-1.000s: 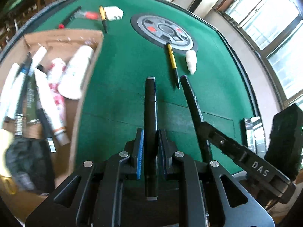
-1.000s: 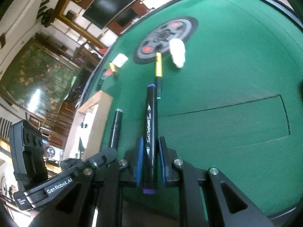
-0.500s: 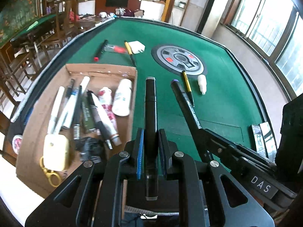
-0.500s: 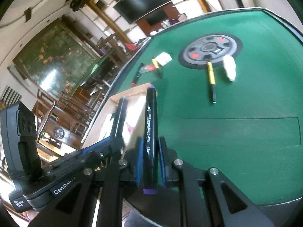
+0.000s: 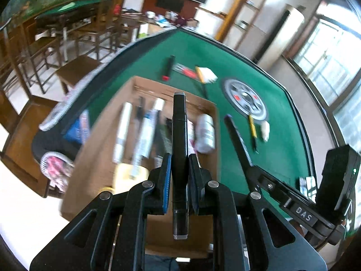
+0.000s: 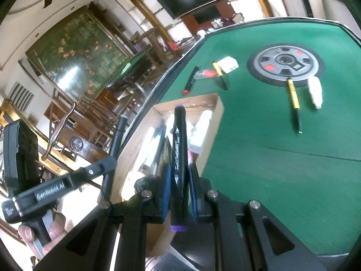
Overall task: Organize rigid objects
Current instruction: 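Lower the pen and marker into the tray and open both tools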
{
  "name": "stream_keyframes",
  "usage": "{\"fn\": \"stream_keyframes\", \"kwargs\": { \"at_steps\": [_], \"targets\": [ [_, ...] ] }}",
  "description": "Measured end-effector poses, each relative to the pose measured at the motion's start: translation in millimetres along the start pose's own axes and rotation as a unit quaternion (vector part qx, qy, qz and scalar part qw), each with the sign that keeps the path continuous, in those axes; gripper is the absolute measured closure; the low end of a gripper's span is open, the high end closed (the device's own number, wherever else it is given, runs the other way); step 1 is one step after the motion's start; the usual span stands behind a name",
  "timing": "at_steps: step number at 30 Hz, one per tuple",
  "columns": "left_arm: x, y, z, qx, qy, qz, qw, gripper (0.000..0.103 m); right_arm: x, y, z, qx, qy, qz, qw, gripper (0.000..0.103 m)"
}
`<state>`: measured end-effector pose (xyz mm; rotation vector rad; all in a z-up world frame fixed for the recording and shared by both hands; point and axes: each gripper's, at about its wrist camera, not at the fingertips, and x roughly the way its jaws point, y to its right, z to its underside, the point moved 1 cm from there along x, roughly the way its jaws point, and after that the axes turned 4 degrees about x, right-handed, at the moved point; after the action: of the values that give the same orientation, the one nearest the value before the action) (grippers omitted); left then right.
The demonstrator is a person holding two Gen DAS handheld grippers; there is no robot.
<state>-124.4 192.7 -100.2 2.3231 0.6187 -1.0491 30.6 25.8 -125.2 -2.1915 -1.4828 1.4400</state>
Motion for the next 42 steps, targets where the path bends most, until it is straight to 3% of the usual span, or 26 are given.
{"fn": "stream_keyframes", "kwargs": {
  "at_steps": [6, 18, 34, 36, 38, 42],
  "targets": [
    [21.3, -27.6, -7.8, -0.022, -0.018, -0.008, 0.9996, 0.089, 22.1, -12.1, -5.5, -0.014, -0.017, -0.002, 1.0, 0.089],
    [75.5, -34.2, -21.5, -0.015, -0.06, 0.0, 0.9981, 0.089, 71.2, -14.7, -13.6, -0.026, -0.052, 0.022, 0.998, 0.089],
    [104.6, -36.0, -21.0, -0.014, -0.084, -0.004, 0.9963, 0.088, 85.3, -18.5, -6.3, -0.031, -0.065, 0.036, 0.997, 0.088],
    [105.0, -36.4, -20.9, -0.017, -0.087, 0.0, 0.996, 0.084, 85.6, -17.5, -5.2, -0.027, -0.067, 0.036, 0.997, 0.087],
    [104.7, -37.1, -21.5, -0.023, -0.088, 0.019, 0.9957, 0.06, 86.1, -15.5, -4.0, -0.025, -0.072, 0.035, 0.996, 0.087],
    [102.0, -41.4, -20.9, -0.044, -0.092, 0.035, 0.9942, 0.059, 82.6, -15.9, -2.9, -0.021, -0.073, 0.027, 0.997, 0.087]
  ]
}}
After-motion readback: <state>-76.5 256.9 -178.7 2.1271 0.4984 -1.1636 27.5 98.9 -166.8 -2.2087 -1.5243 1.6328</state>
